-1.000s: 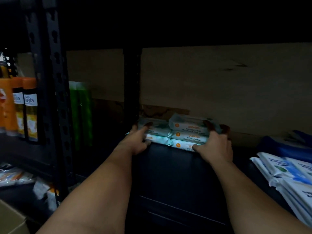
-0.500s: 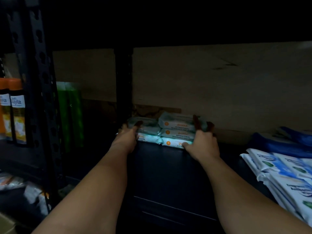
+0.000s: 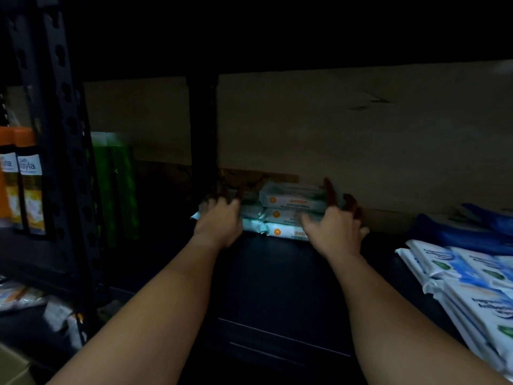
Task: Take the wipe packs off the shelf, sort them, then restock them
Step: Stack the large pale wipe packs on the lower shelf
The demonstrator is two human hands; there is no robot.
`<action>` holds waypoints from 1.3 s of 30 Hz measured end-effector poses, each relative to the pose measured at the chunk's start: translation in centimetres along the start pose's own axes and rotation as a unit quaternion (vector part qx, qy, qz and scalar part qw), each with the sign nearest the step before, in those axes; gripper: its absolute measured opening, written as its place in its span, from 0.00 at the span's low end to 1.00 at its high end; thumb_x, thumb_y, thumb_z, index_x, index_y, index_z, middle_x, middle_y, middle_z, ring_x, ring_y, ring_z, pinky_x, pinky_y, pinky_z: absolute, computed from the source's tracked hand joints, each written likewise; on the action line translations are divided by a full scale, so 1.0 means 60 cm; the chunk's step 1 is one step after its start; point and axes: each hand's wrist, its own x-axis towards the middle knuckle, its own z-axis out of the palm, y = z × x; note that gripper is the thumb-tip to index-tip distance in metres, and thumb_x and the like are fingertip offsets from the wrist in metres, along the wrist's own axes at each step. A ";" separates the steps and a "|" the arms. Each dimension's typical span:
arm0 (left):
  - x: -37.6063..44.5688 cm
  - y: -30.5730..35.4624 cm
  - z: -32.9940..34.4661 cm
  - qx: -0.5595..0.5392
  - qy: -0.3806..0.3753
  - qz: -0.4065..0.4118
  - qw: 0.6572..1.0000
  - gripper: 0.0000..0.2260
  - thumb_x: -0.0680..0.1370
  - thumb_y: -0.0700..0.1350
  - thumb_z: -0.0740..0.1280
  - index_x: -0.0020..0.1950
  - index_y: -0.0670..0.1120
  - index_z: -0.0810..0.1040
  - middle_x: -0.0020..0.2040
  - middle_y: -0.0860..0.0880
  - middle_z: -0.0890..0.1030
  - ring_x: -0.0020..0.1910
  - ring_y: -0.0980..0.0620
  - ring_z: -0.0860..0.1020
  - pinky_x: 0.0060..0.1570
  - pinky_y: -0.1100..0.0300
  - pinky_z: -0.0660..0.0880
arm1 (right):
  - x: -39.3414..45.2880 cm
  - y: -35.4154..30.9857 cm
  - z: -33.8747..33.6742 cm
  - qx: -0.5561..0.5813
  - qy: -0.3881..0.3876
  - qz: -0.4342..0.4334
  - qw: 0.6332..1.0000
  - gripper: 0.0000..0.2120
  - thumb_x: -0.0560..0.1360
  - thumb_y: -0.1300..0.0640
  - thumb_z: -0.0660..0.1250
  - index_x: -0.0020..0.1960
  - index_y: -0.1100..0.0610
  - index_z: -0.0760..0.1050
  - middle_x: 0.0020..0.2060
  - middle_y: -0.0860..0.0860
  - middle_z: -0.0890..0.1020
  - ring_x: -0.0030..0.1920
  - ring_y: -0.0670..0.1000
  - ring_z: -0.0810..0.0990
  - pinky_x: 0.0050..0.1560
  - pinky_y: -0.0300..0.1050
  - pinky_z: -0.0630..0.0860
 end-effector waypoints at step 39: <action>0.045 0.002 0.031 -0.293 0.146 -0.052 0.944 0.22 0.77 0.43 0.69 0.70 0.57 0.76 0.61 0.42 0.83 0.64 0.38 0.77 0.66 0.48 0.71 | -0.016 -0.044 0.037 -0.136 -0.012 -0.146 0.980 0.28 0.78 0.57 0.64 0.77 0.55 0.62 0.62 0.54 0.78 0.72 0.59 0.64 0.70 0.65 0.56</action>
